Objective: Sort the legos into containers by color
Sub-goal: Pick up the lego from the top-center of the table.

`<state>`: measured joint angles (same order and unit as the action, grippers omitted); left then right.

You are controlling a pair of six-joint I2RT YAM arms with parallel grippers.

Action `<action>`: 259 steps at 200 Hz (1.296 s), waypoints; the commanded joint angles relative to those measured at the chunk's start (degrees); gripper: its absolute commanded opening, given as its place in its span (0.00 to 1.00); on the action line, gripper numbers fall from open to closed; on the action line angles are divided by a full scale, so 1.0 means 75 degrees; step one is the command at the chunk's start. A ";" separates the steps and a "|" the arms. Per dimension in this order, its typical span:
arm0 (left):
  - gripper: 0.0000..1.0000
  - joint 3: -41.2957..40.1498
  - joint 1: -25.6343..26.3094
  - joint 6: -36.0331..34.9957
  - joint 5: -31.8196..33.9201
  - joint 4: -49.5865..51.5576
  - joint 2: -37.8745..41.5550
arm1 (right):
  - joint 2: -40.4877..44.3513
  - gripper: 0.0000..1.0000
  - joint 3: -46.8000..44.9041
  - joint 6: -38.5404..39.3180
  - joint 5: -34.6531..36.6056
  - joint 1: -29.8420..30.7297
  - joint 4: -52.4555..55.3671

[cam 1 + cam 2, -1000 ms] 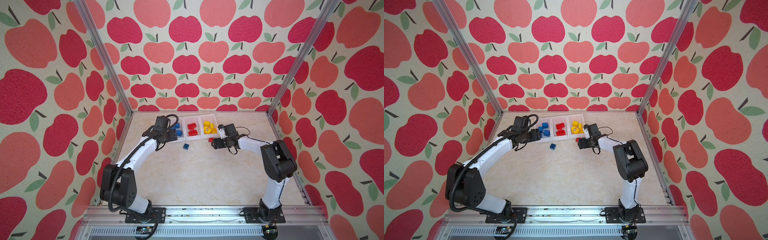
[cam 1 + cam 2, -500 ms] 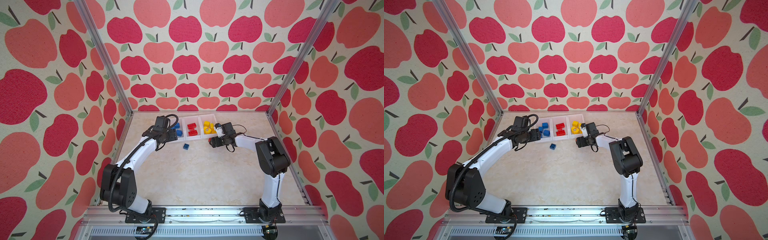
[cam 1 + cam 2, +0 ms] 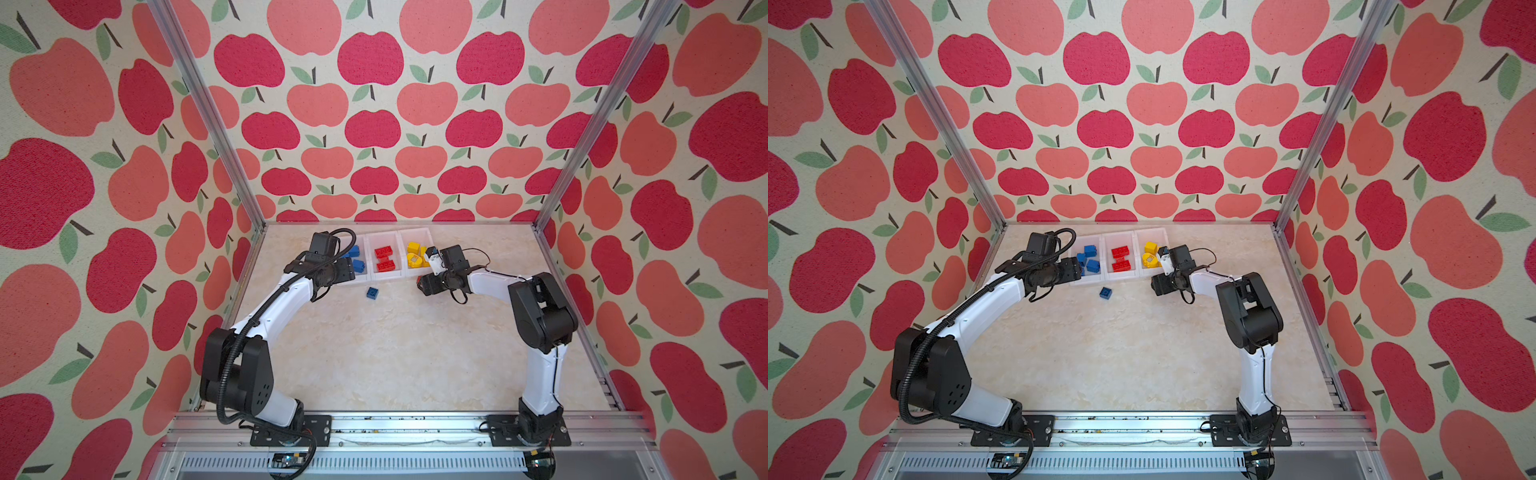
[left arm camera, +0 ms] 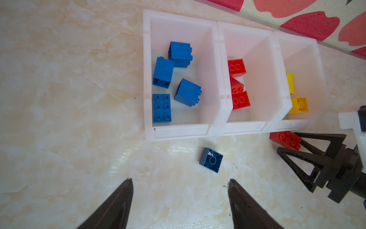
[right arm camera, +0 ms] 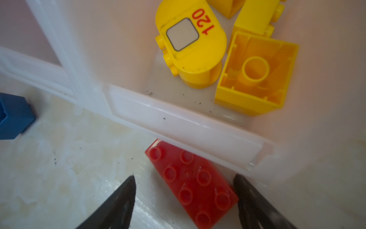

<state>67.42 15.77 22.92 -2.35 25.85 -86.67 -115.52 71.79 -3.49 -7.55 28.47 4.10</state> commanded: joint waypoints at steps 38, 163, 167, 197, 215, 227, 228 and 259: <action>0.78 -0.0015 -0.0040 0.0097 -0.0073 -0.0116 0.0072 | -0.0108 0.68 0.0045 0.0453 0.0538 0.0256 0.0267; 0.78 -0.0011 -0.0039 0.0116 -0.0024 -0.0067 0.0181 | -0.0364 0.35 0.0512 0.0734 0.1306 0.0500 0.0878; 0.78 -0.0012 -0.0040 0.0120 -0.0026 -0.0060 0.0179 | -0.0359 0.34 0.0507 0.0740 0.1311 0.0511 0.0879; 0.78 -0.0016 -0.0039 0.0110 -0.0026 -0.0056 0.0214 | -0.0210 0.30 0.0371 0.0758 0.1345 0.0569 0.0873; 0.79 -0.0036 -0.0040 0.0117 -0.0025 -0.0049 0.0238 | -0.0041 0.29 0.0247 0.0723 0.1370 0.0625 0.0870; 0.79 -0.0053 -0.0034 0.0132 -0.0027 -0.0071 0.0258 | 0.0104 0.29 0.0182 0.0679 0.1382 0.0658 0.0872; 0.79 -0.0051 -0.0037 0.0132 -0.0021 -0.0065 0.0265 | 0.0113 0.29 0.0174 0.0677 0.1382 0.0664 0.0877; 0.81 -0.0094 -0.0052 0.0139 -0.0015 -0.0077 0.0341 | 0.0651 0.29 -0.0188 0.0441 0.1316 0.0733 0.0819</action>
<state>67.42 15.77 23.16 -2.42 25.85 -86.43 -115.26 72.79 1.45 2.35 33.32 8.47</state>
